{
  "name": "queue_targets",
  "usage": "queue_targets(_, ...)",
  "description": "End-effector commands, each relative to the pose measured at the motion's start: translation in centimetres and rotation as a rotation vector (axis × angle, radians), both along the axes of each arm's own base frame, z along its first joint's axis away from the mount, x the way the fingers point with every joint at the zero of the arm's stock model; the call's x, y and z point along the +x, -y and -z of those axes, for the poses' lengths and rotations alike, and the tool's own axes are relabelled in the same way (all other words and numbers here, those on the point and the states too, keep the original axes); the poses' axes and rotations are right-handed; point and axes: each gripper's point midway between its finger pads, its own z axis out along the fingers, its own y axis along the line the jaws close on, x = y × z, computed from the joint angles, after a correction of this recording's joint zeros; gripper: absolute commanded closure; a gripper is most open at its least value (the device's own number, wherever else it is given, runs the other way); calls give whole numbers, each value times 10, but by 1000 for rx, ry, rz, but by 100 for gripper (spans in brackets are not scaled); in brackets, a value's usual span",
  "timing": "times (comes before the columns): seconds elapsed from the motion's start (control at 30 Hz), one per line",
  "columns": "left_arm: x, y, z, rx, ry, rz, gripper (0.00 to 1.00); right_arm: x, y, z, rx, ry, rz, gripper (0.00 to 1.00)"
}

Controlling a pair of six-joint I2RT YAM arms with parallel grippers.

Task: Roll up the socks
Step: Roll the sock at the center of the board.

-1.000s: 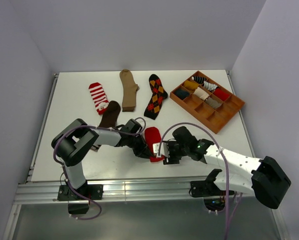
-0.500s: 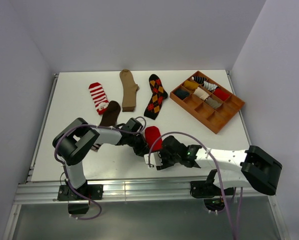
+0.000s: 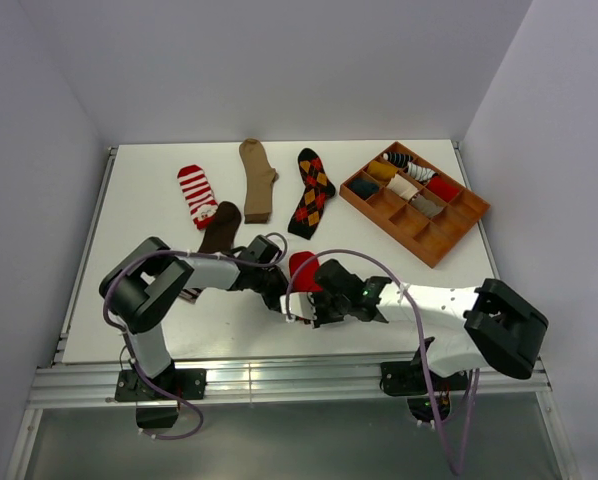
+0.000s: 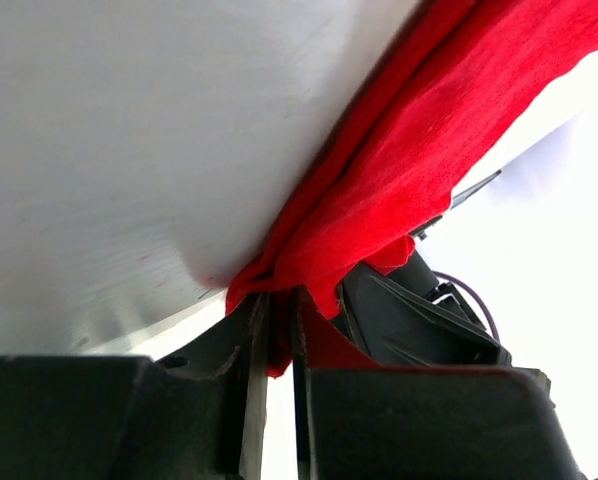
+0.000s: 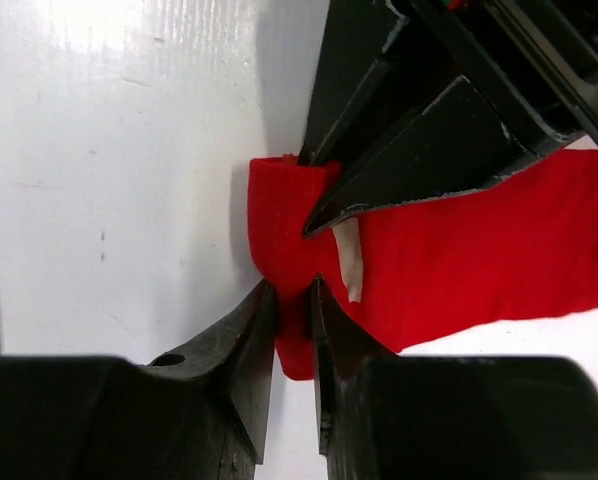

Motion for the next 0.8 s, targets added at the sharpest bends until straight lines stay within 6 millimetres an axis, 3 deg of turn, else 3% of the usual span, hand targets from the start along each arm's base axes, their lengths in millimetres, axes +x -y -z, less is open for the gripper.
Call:
queue_targets(0.0,9,-19,8,97,49,-65,82,-24,11,7,-54,-187,-15,76)
queue_targets(0.07,13,-22,8,107,76,-72,82,-33,13,5,-58,-267,-35,77)
queue_targets(0.4,40,-37,-11,147,260,-153,75,-37,18,-9,-57,-619,-16,77)
queue_targets(0.77,61,-47,-40,177,545,-218,71,-23,21,-17,-91,-1009,81,77)
